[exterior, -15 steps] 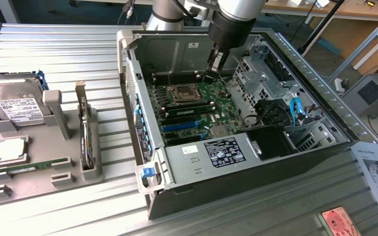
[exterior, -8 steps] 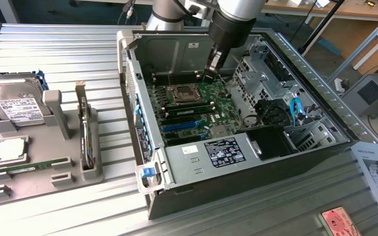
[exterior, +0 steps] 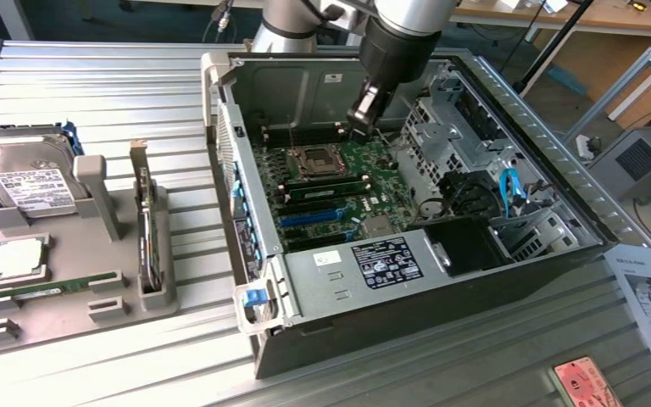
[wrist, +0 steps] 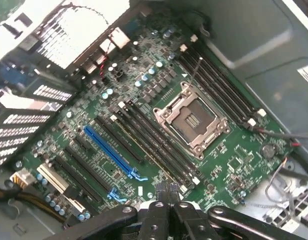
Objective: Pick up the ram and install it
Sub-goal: 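Press down the ram until it locks into place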
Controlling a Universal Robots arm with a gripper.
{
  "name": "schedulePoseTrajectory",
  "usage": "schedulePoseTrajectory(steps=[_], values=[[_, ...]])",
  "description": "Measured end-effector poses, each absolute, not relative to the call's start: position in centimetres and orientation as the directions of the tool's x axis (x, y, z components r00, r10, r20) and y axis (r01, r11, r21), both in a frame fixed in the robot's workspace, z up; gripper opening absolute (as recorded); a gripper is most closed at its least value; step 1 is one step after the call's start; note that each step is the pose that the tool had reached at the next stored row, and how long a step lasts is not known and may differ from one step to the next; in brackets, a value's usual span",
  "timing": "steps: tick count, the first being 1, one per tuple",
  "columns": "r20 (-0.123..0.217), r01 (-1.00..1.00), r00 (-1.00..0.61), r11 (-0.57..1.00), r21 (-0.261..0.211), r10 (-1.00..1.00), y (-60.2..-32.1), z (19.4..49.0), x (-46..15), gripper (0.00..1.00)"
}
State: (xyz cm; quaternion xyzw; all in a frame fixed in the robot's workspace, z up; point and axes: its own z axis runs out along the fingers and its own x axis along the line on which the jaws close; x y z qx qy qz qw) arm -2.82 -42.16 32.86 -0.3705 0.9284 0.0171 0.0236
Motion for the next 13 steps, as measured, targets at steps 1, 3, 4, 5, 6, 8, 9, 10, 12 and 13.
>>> schedulePoseTrajectory(steps=[1,3,4,5,6,8,9,10,12,13], values=[[-0.057,-0.673,-0.739,0.74,0.014,-0.671,-42.16,32.86,-2.81,0.11],[-0.057,-0.645,-0.763,0.764,0.014,-0.644,-42.16,32.85,-2.81,0.11],[-0.057,-0.632,-0.774,0.775,0.014,-0.631,-42.16,32.85,-2.81,0.11],[-0.057,-0.614,-0.788,0.789,0.014,-0.613,-42.16,32.85,-2.81,0.11],[-0.057,-0.603,-0.797,0.798,0.014,-0.602,-42.16,32.85,-2.81,0.11],[-0.057,-0.576,-0.817,0.817,0.014,-0.574,-42.16,32.85,-2.82,0.11],[-0.057,-0.564,-0.825,0.825,0.014,-0.563,-42.16,32.85,-2.81,0.11],[-0.057,-0.554,-0.832,0.832,0.014,-0.552,-42.16,32.84,-2.81,0.11],[-0.057,-0.529,-0.847,0.848,0.014,-0.528,-42.16,32.84,-2.82,0.11],[-0.057,-0.517,-0.855,0.856,0.014,-0.515,-42.16,32.83,-2.81,0.11]])
